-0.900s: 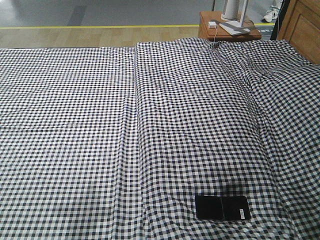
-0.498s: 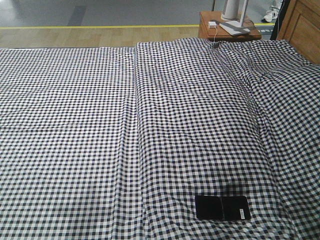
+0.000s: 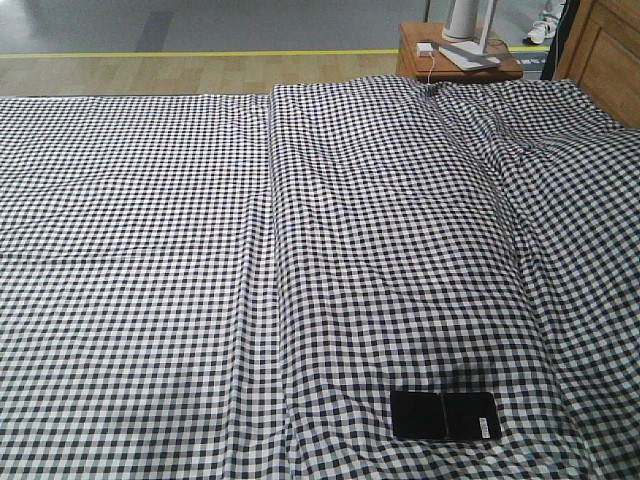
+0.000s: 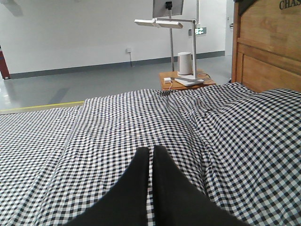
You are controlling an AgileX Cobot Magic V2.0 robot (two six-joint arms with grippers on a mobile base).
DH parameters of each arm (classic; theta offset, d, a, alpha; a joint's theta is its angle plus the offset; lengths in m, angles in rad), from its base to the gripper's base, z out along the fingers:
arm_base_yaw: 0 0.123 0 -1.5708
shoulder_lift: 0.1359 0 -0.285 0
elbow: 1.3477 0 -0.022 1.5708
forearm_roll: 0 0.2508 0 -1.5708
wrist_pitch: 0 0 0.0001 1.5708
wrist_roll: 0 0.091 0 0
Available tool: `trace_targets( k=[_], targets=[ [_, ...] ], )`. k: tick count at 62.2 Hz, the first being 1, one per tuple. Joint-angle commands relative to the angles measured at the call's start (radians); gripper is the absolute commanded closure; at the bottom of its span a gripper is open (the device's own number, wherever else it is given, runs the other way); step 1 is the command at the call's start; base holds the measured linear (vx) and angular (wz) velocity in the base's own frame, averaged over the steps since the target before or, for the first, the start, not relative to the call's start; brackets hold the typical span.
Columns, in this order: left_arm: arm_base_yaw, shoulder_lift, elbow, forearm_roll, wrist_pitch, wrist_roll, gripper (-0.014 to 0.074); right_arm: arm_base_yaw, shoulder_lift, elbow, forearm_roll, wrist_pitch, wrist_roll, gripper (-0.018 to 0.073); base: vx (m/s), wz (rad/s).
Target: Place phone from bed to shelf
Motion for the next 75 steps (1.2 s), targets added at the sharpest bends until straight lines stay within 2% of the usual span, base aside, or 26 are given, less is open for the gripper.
trace_targets(
  k=[1, 27, 35, 50, 62, 75],
  targets=[
    [0.002, -0.007, -0.024, -0.011, -0.075, -0.009, 0.0595, -0.007, -0.013, 0.008, -0.004, -0.075, -0.007, 0.0564, 0.0, 0.0],
    [0.002, -0.007, -0.024, -0.011, -0.075, -0.009, 0.0595, -0.007, -0.013, 0.008, -0.004, -0.112, -0.007, 0.0564, 0.0, 0.0],
    [0.002, -0.007, -0.024, -0.011, -0.075, -0.009, 0.0595, -0.007, -0.013, 0.008, -0.004, -0.229, -0.007, 0.0564, 0.0, 0.0],
    [0.002, -0.007, -0.024, -0.011, -0.075, -0.009, 0.0595, -0.007, -0.013, -0.021, 0.003, -0.53, -0.011, 0.0564, 0.0, 0.0],
    [0.002, -0.007, -0.024, -0.011, -0.075, -0.009, 0.0595, -0.007, 0.016, -0.206, 0.003, -0.525, -0.034, 0.0564, 0.0, 0.0],
    [0.002, -0.007, -0.024, -0.011, -0.075, -0.009, 0.0595, -0.007, 0.18, -0.467, 0.003, -0.398, -0.038, 0.0564, 0.0, 0.0]
  ],
)
